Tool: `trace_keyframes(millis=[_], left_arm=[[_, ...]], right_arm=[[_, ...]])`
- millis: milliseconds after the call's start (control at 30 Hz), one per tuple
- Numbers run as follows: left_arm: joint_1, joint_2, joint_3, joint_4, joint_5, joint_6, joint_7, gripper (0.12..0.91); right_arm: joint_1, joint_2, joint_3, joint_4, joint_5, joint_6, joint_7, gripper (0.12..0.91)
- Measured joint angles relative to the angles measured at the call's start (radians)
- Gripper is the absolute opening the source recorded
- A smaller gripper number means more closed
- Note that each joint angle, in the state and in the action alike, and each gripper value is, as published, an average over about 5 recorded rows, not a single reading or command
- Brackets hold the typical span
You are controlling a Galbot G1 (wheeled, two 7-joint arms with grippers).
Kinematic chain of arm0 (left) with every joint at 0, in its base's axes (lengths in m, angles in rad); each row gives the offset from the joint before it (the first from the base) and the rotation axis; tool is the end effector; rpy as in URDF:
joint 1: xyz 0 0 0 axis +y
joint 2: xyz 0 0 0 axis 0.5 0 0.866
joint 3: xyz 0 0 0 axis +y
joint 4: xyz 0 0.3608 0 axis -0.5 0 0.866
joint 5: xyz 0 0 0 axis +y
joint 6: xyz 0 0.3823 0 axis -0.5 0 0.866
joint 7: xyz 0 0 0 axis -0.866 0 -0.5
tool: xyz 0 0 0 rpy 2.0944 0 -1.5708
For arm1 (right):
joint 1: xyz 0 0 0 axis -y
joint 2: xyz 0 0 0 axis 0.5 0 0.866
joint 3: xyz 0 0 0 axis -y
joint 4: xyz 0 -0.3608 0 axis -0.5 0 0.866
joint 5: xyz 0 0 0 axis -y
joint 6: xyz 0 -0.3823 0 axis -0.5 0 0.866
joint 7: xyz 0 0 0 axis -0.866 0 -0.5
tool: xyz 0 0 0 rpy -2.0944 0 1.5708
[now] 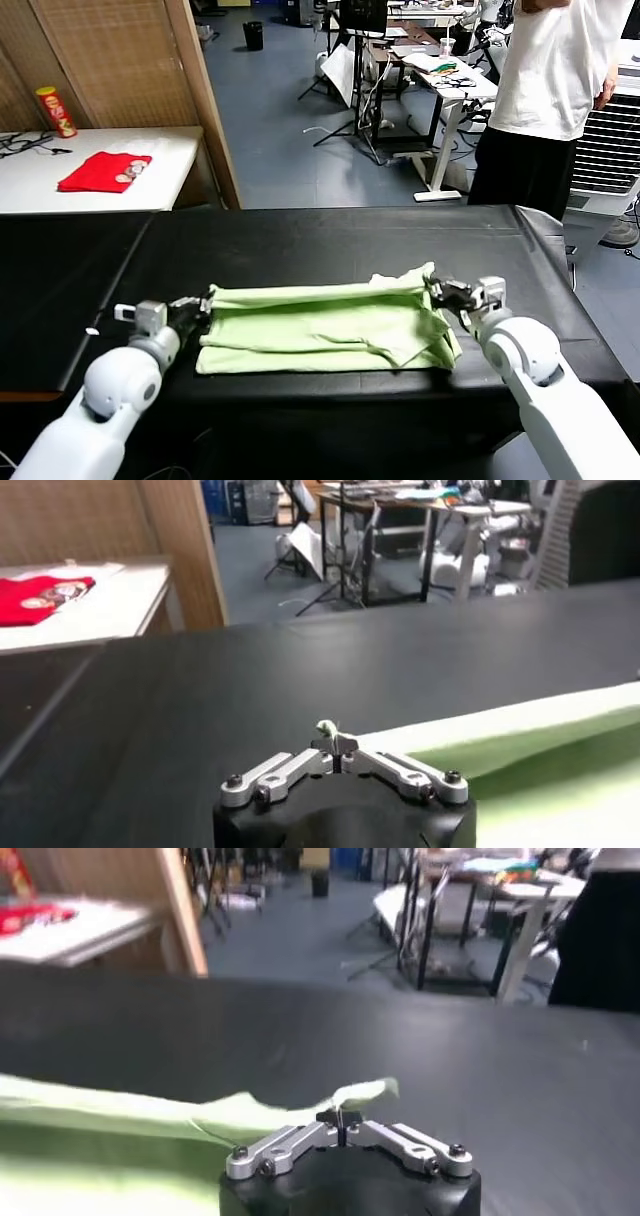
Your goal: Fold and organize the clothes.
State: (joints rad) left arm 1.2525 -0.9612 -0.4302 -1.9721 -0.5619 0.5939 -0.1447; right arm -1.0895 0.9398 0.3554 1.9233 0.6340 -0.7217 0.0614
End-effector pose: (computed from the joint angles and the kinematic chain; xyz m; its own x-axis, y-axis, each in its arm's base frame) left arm 0.3039 0.0942 -0.2596 -0.8667 0.1112 0.4862 0.1710 0.9820 0.0803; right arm 0.3441 -0.0865 -0.2349 -0.8071 -0.2315 0.5431 -0.2872 0.9577 -0.0186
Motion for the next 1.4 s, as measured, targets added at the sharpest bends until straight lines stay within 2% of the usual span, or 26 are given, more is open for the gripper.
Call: trace_keyframes(millis=[167,300,333,433,533,667,800,867,967,1267,1400], left_arm=[[0.065,-0.014,-0.017,-0.026,0.033,-0.003,-0.002,0.129],[0.1,-0.021,-0.024,-0.04,0.051,0.009,-0.011,0.129],[0.106,-0.024,-0.024,-0.043,0.054,0.015,-0.015,0.129],[0.121,-0.03,-0.026,-0.055,0.061,0.029,-0.026,0.137],[0.132,-0.031,-0.035,-0.072,0.057,0.042,-0.033,0.229],[0.139,-0.026,-0.053,-0.099,0.031,0.054,-0.037,0.455],[0.123,-0.029,-0.066,-0.106,0.002,0.047,-0.041,0.67],[0.105,-0.036,-0.067,-0.097,-0.016,0.032,-0.044,0.747],[0.066,-0.053,-0.06,-0.068,-0.037,0.006,-0.046,0.789],[-0.043,-0.114,-0.02,0.061,-0.084,-0.011,-0.038,0.798],[-0.065,-0.135,-0.015,0.106,-0.086,-0.01,-0.038,0.798]], right_arm=[[-0.014,-0.004,-0.003,0.014,-0.001,-0.015,0.005,0.122],[-0.031,-0.01,0.006,0.031,0.001,-0.015,-0.018,0.126],[-0.038,-0.013,0.01,0.038,0.001,-0.015,-0.025,0.141],[-0.062,-0.021,0.032,0.066,0.004,-0.015,-0.037,0.253],[-0.083,-0.025,0.069,0.096,0.006,-0.015,-0.037,0.417],[-0.082,-0.013,0.119,0.108,0.003,-0.015,-0.021,0.647],[-0.05,0.024,0.125,0.076,-0.04,0.006,0.015,0.78],[-0.024,0.052,0.114,0.042,-0.074,0.033,0.019,0.793],[0.021,0.098,0.088,-0.024,-0.117,0.062,0.018,0.798],[0.134,0.197,0.013,-0.205,-0.172,0.088,0.004,0.796],[0.154,0.227,-0.004,-0.248,-0.188,0.088,-0.002,0.746]])
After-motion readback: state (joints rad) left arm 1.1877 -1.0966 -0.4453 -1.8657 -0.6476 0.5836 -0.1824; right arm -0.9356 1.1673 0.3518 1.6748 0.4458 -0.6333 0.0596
